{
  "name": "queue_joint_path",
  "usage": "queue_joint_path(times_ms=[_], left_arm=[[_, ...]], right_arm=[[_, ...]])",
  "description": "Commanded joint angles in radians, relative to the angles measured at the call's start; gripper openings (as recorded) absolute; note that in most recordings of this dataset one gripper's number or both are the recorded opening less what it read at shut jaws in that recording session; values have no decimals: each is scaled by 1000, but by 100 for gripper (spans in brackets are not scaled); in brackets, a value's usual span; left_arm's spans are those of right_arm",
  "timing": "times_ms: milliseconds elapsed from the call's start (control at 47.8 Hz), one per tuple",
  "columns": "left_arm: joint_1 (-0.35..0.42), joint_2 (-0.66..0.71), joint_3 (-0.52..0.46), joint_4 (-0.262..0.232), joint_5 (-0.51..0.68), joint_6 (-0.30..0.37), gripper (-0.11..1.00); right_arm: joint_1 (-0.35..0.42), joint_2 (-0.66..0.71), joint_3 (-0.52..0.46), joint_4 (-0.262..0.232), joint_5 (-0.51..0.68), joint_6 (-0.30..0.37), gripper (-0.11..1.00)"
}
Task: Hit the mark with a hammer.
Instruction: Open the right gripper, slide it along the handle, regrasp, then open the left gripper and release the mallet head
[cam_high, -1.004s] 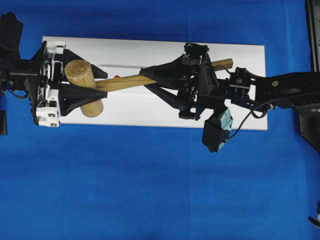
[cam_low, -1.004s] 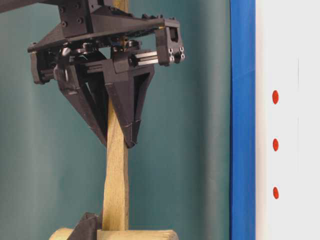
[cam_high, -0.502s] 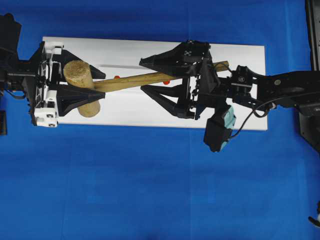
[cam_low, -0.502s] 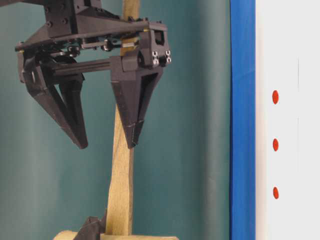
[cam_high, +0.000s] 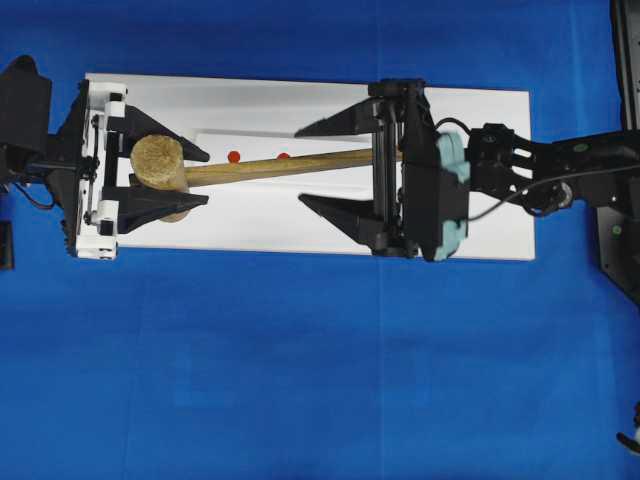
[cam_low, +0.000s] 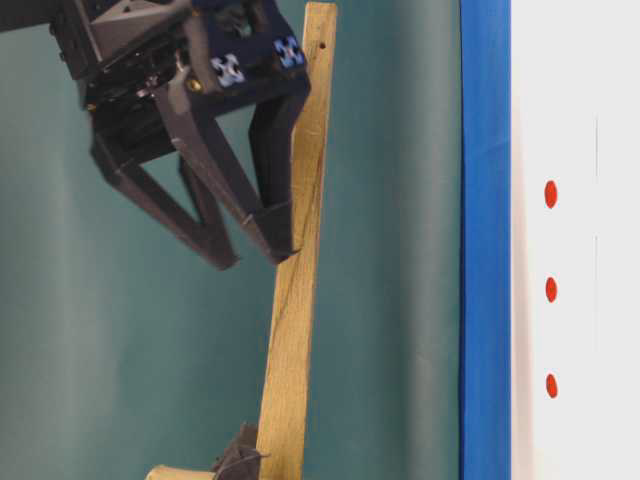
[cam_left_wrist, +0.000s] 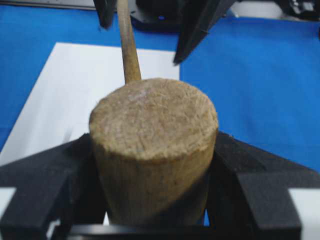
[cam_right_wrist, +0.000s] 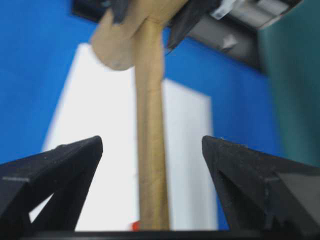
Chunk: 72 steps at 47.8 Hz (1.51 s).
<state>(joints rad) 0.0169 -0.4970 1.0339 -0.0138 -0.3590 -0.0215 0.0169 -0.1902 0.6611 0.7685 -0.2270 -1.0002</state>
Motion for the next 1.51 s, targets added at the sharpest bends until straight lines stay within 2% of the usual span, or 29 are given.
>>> queue_joint_path(times_ms=[0, 84, 272, 523, 795, 1004, 1108, 1171, 1276, 1359, 1401, 1485], left_arm=[[-5, -15, -25, 3, -8, 5, 43], [-5, -15, -25, 3, -6, 5, 43], [-8, -15, -25, 3, -6, 5, 43], [-12, -15, -31, 3, -6, 5, 43], [-20, -15, -37, 3, -6, 5, 43], [-25, -15, -37, 3, -6, 5, 43], [-26, -15, -37, 3, -6, 3, 43], [-26, -15, -37, 5, -6, 3, 43], [-28, -15, -40, 3, -8, 3, 43], [-28, -17, -37, 3, -8, 3, 43], [-28, -17, -37, 3, -8, 5, 43], [-28, -18, -37, 3, -8, 6, 43]], right_arm=[[-15, -18, -29, 57, 46, 3, 96], [-21, -20, -29, 86, 64, 3, 96], [-23, -20, -31, 110, 71, 5, 96], [-25, -17, -32, 118, 71, 6, 96], [-25, 44, -49, 129, 86, 11, 95], [-25, 74, -77, 129, 81, 11, 90], [-25, 83, -84, 129, 80, 9, 78], [-26, 84, -89, 129, 86, 8, 62], [-28, 86, -89, 127, 97, 5, 29], [-28, 86, -89, 126, 109, 5, 10], [-28, 86, -89, 127, 112, 3, 4], [-28, 87, -89, 127, 112, 3, 3]])
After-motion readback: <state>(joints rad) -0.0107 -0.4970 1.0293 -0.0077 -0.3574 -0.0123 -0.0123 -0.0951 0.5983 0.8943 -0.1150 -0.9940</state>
